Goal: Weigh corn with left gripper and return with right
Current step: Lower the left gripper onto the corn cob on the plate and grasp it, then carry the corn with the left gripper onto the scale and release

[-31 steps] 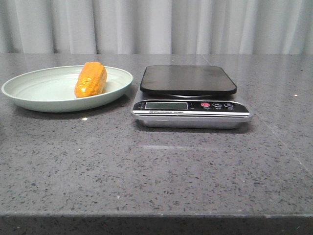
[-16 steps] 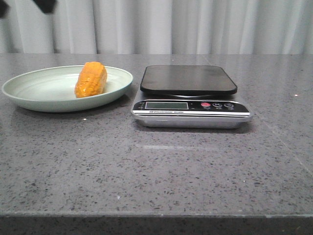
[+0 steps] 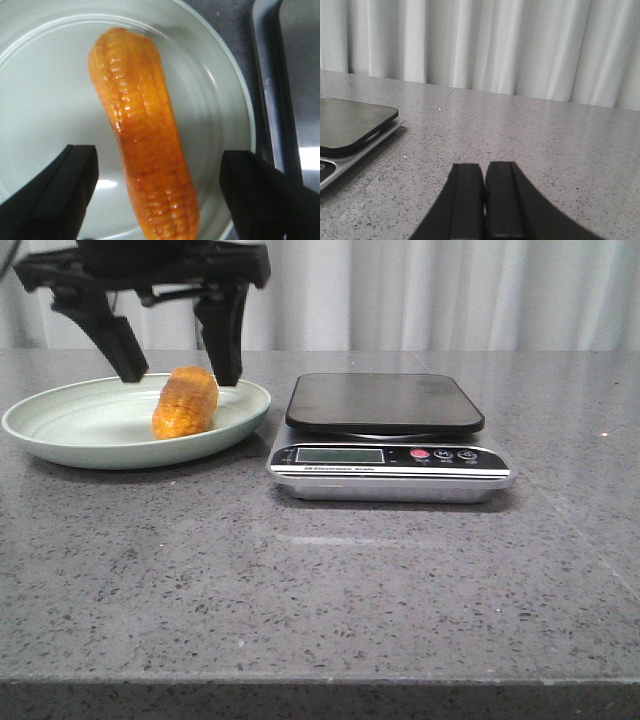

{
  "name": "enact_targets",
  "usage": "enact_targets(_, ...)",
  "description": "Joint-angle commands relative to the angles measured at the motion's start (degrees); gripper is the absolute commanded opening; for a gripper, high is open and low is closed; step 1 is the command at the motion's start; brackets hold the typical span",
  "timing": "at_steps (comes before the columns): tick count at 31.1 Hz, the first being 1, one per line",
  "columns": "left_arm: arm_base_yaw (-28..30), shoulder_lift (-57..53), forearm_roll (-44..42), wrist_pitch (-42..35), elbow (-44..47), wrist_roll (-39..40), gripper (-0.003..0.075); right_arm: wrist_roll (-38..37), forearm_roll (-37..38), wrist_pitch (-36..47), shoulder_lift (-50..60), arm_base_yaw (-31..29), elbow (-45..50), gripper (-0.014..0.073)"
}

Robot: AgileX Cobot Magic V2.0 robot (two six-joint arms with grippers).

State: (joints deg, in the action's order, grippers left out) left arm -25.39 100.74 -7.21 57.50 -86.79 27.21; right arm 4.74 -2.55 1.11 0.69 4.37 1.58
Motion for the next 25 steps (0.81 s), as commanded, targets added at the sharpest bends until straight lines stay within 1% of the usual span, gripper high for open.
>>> enact_targets(1,-0.21,-0.49,0.18,0.54,-2.42,4.78,0.0564,0.32,0.68,5.01,0.86,0.04,-0.46,0.0165)
enact_targets(3,-0.02,0.47,0.09,0.95,-2.42,6.25,0.0554,0.32,0.68,5.01,0.86,0.04,-0.46,0.0165)
enact_targets(5,-0.07,1.32,0.21,0.95,-2.42,6.25,0.0519,0.32,0.68,5.01,0.91,0.04,-0.46,0.0165)
enact_targets(14,0.03,2.57,0.44,1.77,-2.85,7.14,0.0252,0.32,0.68,5.01,0.91,0.04,-0.46,0.0165)
enact_targets(16,0.03,2.57,0.44,2.07,-3.78,7.14,0.0232,0.32,0.68,5.01,0.91,0.04,-0.46,0.0165)
enact_targets(20,-0.56,2.57,0.54,3.02,-7.74,7.14,0.0231,0.32,0.68,5.01,0.91,0.04,-0.46,0.0165)
enact_targets(25,-3.9,2.7,1.35,2.73,-13.51,7.04,0.0231,0.32,0.68,5.01,0.91,0.04,-0.46,0.0165)
